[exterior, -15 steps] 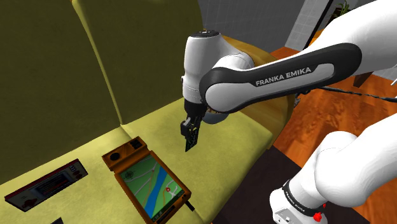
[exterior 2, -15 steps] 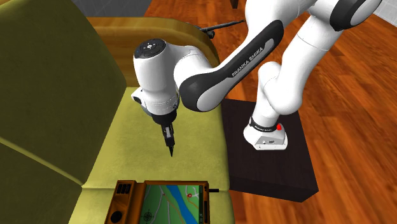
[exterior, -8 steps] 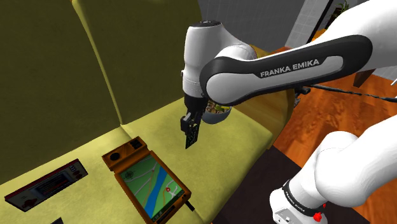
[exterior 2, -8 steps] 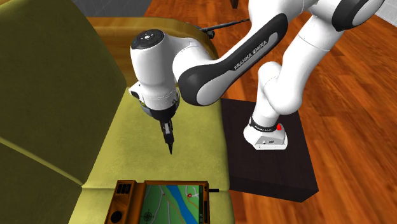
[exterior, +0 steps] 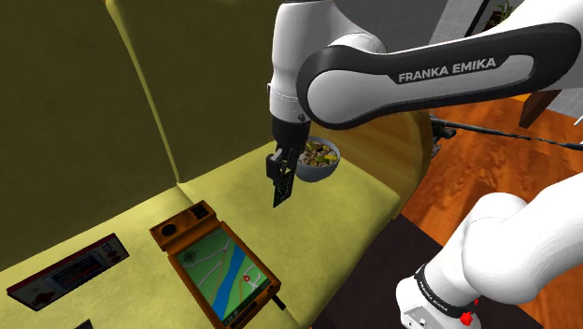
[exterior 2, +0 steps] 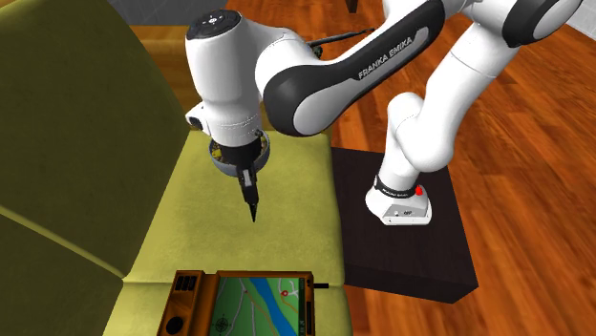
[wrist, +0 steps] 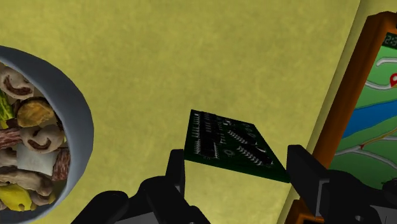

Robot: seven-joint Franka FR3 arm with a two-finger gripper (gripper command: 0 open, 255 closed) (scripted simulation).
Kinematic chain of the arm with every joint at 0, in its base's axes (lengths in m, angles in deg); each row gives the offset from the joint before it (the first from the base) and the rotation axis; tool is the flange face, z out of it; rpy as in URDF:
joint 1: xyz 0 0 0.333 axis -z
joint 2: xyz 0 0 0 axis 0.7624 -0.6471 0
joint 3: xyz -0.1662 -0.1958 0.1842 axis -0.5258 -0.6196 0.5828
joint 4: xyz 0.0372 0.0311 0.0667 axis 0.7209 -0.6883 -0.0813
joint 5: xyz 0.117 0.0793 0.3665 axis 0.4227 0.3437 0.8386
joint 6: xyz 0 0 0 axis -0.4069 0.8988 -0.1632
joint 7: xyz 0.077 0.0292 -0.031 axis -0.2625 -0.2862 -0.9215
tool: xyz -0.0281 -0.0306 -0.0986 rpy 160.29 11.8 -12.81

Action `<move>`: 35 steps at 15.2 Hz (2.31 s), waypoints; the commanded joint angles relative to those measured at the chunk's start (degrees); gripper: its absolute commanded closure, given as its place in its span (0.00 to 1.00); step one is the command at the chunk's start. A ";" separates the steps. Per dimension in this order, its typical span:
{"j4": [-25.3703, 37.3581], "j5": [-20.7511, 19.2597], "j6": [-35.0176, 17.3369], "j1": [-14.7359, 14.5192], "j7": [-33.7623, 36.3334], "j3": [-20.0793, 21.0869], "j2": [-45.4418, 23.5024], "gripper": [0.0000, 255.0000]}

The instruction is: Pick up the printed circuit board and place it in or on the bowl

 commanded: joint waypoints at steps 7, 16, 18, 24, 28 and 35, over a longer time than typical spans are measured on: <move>5.09 0.00 6.19 0.08 -0.18 -0.52 1.09 1.00; 11.99 -0.26 13.11 0.30 -0.20 -0.96 1.11 1.00; 13.66 -0.35 14.64 0.36 -0.18 -1.04 0.97 1.00; 16.58 -1.69 17.46 2.44 -5.56 -4.89 0.68 1.00; 19.04 -3.06 18.92 4.48 -10.82 -8.51 -0.45 1.00; 25.92 -5.16 21.61 8.04 -19.77 -14.36 -4.67 1.00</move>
